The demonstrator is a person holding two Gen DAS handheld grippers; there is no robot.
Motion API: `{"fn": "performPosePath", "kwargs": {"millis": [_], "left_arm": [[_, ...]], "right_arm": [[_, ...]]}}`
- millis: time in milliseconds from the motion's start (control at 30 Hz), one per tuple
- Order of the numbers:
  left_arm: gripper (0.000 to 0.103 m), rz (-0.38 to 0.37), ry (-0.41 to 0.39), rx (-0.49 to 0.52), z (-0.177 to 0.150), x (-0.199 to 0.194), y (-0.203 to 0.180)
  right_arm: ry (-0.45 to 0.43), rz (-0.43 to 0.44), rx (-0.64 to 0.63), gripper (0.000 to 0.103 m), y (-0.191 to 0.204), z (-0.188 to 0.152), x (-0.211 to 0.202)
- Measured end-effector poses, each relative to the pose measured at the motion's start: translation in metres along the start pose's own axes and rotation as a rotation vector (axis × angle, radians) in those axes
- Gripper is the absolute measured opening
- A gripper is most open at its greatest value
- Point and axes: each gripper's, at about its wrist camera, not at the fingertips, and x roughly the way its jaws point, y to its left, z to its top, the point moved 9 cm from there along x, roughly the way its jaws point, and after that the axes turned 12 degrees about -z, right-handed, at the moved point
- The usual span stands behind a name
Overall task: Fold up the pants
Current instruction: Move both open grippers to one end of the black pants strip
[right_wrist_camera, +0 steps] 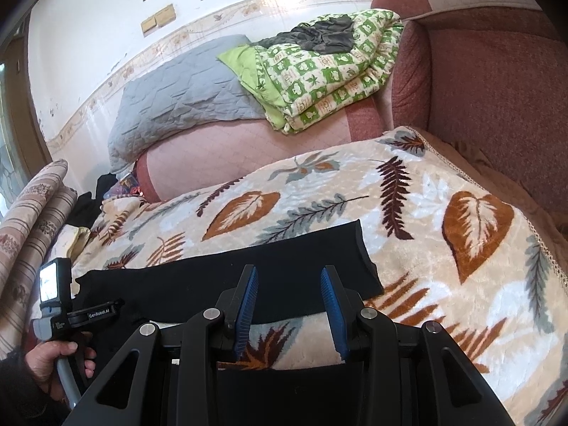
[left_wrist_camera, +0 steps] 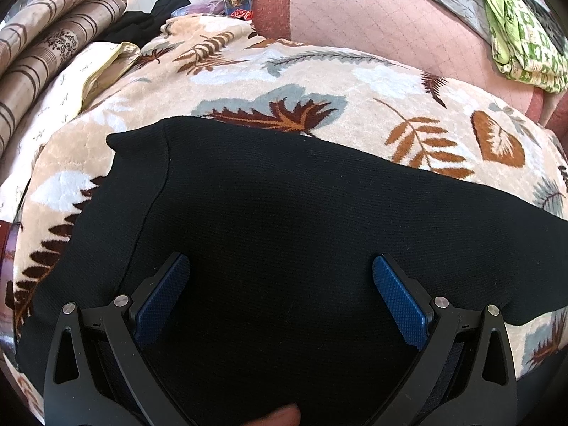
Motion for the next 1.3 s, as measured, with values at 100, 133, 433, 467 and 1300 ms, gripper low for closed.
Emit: {"fn": "performPosePath", "kwargs": {"millis": [100,133,433,467,1300], "left_arm": [[0.103,-0.036,0.029,-0.005,0.000,-0.005,0.002],[0.103,-0.053,0.034,-0.010,0.000,-0.011,0.003],[0.103,-0.153,-0.165,0.223,-0.002,-0.155,0.008],[0.103,-0.171,-0.147,0.256,-0.008,-0.161,0.009],[0.103,0.063,-0.111,0.257,-0.029,-0.132,0.012]], "right_arm": [[0.003,0.003,-0.020,0.035,0.002,0.000,-0.002],[0.004,0.012,-0.028,0.035,0.002,0.000,-0.003],[-0.023,0.126,-0.408,0.052,-0.009,-0.016,-0.058],[-0.022,0.116,-0.433,0.053,-0.015,-0.021,-0.061],[-0.019,0.050,-0.209,0.053,-0.049,-0.005,-0.048]]}}
